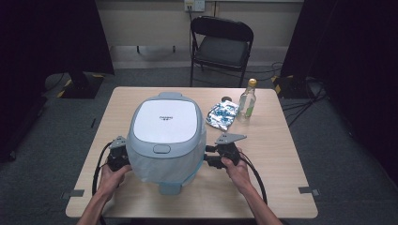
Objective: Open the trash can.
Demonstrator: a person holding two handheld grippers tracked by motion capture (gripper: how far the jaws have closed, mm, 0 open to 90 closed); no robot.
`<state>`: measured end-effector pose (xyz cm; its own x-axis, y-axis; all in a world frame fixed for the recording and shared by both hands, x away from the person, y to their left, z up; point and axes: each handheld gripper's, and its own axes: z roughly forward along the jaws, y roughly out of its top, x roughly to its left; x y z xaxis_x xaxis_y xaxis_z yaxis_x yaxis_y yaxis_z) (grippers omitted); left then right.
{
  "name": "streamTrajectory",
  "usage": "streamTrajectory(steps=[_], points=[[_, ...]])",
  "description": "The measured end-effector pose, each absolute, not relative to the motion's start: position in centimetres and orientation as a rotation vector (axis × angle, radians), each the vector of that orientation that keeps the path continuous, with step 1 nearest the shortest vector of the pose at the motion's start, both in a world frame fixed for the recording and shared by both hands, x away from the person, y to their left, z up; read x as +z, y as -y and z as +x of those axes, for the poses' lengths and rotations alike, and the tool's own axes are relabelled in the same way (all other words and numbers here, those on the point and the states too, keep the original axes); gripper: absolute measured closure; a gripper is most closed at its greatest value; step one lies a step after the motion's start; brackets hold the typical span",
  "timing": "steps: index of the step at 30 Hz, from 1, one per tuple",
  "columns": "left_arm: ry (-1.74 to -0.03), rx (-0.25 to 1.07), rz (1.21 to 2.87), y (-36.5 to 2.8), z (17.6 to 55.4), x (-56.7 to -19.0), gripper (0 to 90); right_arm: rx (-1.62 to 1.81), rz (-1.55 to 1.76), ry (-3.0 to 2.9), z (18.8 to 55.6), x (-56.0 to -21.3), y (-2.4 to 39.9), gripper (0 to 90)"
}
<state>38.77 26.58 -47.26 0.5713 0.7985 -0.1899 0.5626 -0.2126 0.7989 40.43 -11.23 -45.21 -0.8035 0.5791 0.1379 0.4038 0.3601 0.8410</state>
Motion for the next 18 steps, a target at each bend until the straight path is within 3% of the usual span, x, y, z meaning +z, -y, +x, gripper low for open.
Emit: streamTrajectory(steps=[12, 18], points=[[-1.077, 0.286, 1.91, -25.9, 37.6, -47.1, 81.7, 1.394, 0.838, -2.475, 40.3, -44.8, 11.9, 59.9], [-1.098, 0.287, 1.899, -25.9, 37.9, -47.3, 73.6, 1.41, 0.855, -2.478, 39.9, -44.9, 12.4, 59.2]])
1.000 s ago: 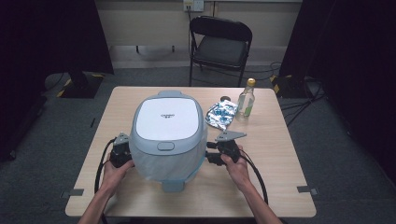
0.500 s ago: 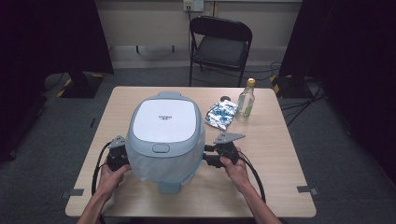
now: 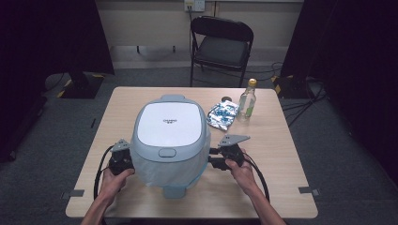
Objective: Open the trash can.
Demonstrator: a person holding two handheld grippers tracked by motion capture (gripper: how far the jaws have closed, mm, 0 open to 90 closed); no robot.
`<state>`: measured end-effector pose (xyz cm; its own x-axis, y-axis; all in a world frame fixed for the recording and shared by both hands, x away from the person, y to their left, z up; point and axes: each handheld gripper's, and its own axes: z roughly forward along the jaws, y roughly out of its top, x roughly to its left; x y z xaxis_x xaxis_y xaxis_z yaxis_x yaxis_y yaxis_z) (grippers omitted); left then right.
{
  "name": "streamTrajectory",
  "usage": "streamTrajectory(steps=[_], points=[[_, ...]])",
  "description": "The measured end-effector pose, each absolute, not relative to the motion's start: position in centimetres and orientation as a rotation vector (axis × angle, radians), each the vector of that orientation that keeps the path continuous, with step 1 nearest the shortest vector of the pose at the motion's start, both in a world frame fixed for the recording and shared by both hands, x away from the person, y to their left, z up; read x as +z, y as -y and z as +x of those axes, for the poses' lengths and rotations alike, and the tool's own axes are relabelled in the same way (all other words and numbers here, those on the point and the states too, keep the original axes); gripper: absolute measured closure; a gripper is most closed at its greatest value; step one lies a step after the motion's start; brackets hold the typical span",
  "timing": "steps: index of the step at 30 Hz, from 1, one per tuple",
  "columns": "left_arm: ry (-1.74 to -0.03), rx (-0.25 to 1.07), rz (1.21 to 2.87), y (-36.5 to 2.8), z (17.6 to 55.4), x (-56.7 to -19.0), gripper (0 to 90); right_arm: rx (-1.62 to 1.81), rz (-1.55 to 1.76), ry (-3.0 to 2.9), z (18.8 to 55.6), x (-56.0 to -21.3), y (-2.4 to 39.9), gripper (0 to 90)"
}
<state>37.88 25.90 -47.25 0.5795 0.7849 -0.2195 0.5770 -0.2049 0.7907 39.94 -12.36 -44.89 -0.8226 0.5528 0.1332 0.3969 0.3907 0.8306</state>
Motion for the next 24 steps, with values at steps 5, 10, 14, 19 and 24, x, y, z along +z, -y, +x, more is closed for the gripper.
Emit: streamTrajectory(steps=[5, 10, 14, 19, 24], points=[[-1.135, 0.35, 1.943, -26.3, 38.6, -47.6, 49.7, 1.381, 0.902, -2.499, 40.9, -45.0, 12.5, 45.2], [-1.192, 0.332, 1.988, -27.9, 39.1, -48.7, 35.2, 1.353, 0.968, -2.512, 41.5, -44.9, 13.2, 40.5], [-1.236, 0.38, 2.018, -29.4, 39.0, -49.3, 28.8, 1.357, 0.978, -2.489, 41.3, -44.1, 14.1, 36.6], [-1.22, 0.409, 2.039, -30.3, 38.8, -49.5, 22.2, 1.393, 0.959, -2.461, 40.9, -43.1, 15.3, 34.2], [-1.173, 0.515, 2.077, -30.0, 38.7, -50.0, 19.8, 1.367, 0.981, -2.431, 40.2, -42.1, 15.8, 35.4]])
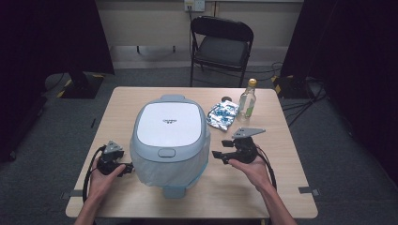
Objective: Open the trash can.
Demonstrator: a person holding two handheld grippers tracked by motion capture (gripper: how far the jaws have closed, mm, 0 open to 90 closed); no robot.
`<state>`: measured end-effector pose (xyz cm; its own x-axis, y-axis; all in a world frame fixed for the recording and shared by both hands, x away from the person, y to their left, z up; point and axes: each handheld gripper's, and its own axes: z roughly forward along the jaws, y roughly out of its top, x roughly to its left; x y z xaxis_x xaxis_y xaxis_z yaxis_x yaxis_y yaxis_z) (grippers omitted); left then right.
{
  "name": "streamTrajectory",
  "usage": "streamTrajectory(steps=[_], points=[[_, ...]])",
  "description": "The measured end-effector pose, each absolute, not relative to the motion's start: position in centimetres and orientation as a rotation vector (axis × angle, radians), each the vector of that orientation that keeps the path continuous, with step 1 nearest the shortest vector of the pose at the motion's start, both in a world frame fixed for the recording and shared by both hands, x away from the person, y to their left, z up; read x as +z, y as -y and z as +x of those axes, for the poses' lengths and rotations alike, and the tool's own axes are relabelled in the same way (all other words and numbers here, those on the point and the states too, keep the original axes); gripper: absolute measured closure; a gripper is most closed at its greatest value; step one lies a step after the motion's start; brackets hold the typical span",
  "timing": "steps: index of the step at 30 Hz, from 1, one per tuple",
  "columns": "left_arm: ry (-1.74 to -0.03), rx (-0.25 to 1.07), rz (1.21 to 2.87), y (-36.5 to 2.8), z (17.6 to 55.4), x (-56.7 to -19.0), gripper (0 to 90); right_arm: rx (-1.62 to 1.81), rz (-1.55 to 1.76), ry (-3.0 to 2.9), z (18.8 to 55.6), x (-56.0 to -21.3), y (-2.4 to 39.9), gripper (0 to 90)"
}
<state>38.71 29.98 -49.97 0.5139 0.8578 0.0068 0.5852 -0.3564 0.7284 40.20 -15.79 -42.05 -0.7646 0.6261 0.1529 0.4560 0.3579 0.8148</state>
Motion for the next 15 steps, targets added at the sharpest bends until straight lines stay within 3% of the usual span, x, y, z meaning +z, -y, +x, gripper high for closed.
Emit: streamTrajectory(steps=[2, 3, 4, 6, 7, 15], points=[[-1.191, 0.523, 2.058, -29.9, 38.8, -50.2, 14.4, 1.378, 0.976, -2.379, 39.7, -41.0, 16.0, 37.2], [-1.191, 0.524, 2.056, -29.8, 38.9, -50.2, 13.0, 1.402, 0.964, -2.373, 39.3, -40.1, 16.2, 45.4], [-1.192, 0.523, 2.058, -29.9, 38.9, -50.2, 13.0, 1.402, 0.964, -2.373, 39.3, -40.1, 16.2, 45.4], [-1.198, 0.525, 2.052, -29.8, 38.9, -50.2, 12.9, 1.447, 0.932, -2.354, 38.8, -38.9, 16.5, 56.3], [-1.212, 0.533, 2.047, -29.6, 38.8, -50.2, 12.6, 1.482, 0.91, -2.349, 38.3, -37.7, 16.7, 66.8], [-1.236, 0.545, 2.035, -29.4, 38.8, -50.2, 11.8, 1.598, 0.804, -2.315, 37.0, -33.7, 16.3, 85.5]])
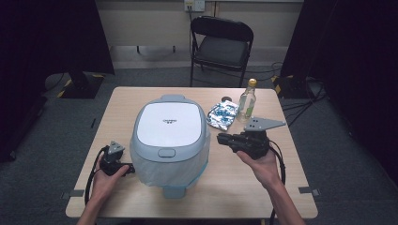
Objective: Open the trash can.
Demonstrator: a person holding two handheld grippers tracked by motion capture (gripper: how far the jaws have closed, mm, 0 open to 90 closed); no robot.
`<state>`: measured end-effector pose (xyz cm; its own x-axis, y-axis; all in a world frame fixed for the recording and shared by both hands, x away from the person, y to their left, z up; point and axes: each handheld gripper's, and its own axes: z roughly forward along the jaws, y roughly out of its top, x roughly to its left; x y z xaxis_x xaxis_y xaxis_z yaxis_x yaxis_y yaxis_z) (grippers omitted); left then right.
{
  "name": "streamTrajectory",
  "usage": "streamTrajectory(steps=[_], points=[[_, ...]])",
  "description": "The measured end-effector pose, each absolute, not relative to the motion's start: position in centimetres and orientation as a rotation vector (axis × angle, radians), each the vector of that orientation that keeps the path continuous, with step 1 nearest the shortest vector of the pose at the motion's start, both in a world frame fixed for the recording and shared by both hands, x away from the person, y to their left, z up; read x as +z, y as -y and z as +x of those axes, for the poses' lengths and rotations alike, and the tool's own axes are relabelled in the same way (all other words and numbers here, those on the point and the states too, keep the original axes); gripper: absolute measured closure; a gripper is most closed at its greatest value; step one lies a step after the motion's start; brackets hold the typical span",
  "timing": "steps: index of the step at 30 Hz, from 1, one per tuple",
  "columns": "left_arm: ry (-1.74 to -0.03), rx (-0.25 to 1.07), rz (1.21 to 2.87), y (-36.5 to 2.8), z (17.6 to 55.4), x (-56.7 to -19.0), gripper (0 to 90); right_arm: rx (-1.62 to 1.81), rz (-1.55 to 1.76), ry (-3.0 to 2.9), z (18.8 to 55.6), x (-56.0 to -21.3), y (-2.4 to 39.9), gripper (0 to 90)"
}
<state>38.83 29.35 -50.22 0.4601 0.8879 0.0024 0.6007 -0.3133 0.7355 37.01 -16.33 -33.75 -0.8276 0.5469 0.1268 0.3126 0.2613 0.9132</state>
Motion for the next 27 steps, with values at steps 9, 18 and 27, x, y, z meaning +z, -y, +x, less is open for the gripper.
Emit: streamTrajectory(steps=[9, 18, 27], points=[[-1.233, 0.537, 2.039, -29.4, 38.9, -50.2, 11.8, 1.761, 0.607, -2.247, 35.1, -29.5, 13.9, 90.0], [-1.235, 0.536, 2.035, -29.4, 38.9, -50.2, 11.7, 1.783, 0.476, -2.313, 34.3, -28.4, 9.9, 90.0], [-1.236, 0.538, 2.034, -29.4, 38.9, -50.2, 11.7, 1.764, 0.362, -2.405, 33.6, -28.5, 6.3, 90.0]])
